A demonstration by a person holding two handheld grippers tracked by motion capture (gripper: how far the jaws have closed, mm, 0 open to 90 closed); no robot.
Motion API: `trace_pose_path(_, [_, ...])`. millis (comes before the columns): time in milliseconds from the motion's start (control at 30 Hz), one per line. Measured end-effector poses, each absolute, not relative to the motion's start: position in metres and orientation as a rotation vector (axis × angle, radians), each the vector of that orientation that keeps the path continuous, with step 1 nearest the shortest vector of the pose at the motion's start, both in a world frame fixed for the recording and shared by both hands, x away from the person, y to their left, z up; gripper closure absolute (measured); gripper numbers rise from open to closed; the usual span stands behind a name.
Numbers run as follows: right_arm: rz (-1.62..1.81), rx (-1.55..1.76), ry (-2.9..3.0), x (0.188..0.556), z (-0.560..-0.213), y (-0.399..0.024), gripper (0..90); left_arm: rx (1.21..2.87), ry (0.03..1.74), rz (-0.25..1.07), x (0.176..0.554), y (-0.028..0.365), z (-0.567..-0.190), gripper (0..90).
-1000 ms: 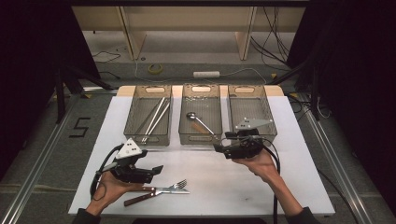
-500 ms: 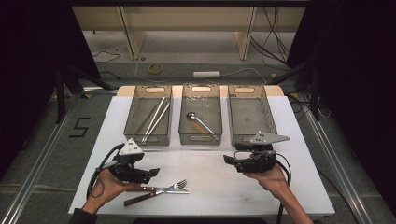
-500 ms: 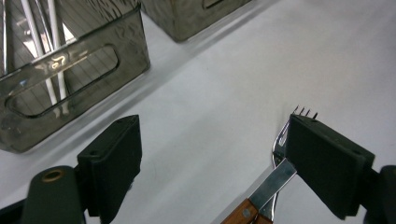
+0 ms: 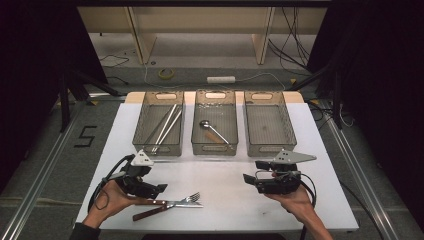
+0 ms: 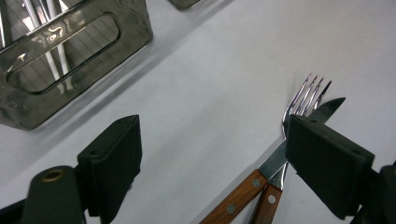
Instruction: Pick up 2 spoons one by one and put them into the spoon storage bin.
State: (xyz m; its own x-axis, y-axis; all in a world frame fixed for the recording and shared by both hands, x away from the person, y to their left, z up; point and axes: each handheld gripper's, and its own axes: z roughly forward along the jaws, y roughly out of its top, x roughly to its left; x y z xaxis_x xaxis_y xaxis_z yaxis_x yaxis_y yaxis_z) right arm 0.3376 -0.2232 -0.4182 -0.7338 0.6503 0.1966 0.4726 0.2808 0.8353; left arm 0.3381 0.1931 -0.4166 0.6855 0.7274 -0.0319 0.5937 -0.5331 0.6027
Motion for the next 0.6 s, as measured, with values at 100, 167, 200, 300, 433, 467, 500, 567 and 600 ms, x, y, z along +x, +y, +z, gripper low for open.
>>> trace_pose_path(100, [1.44,1.061,2.356,0.335,-0.42,-0.224,29.0,2.329,1.008,0.291,0.338,0.195,-0.417,18.3])
trace_pose_path(167, [1.446,1.063,2.352,0.334,-0.42,-0.224,28.5,2.348,1.007,0.284,0.338,0.195,-0.416,18.3])
trace_pose_path(200, [1.448,1.065,2.353,0.333,-0.42,-0.224,28.0,2.351,1.008,0.282,0.338,0.195,-0.416,18.3])
trace_pose_path(300, [1.447,1.067,2.354,0.33,-0.422,-0.224,27.6,2.379,1.005,0.28,0.338,0.195,-0.416,18.4])
trace_pose_path(433, [1.443,1.068,2.362,0.328,-0.424,-0.226,27.4,2.411,0.997,0.269,0.338,0.195,-0.417,18.6])
trace_pose_path(467, [1.443,1.064,2.364,0.327,-0.424,-0.226,27.3,2.425,0.99,0.263,0.338,0.195,-0.417,18.7])
trace_pose_path(500, [1.443,1.064,2.368,0.327,-0.424,-0.226,27.3,2.43,0.992,0.264,0.337,0.195,-0.418,18.7])
trace_pose_path(567, [1.44,1.068,2.371,0.325,-0.424,-0.226,27.3,2.447,0.986,0.257,0.337,0.196,-0.42,18.8])
trace_pose_path(600, [1.437,1.064,2.373,0.325,-0.424,-0.226,27.3,2.458,0.986,0.251,0.337,0.195,-0.421,18.8])
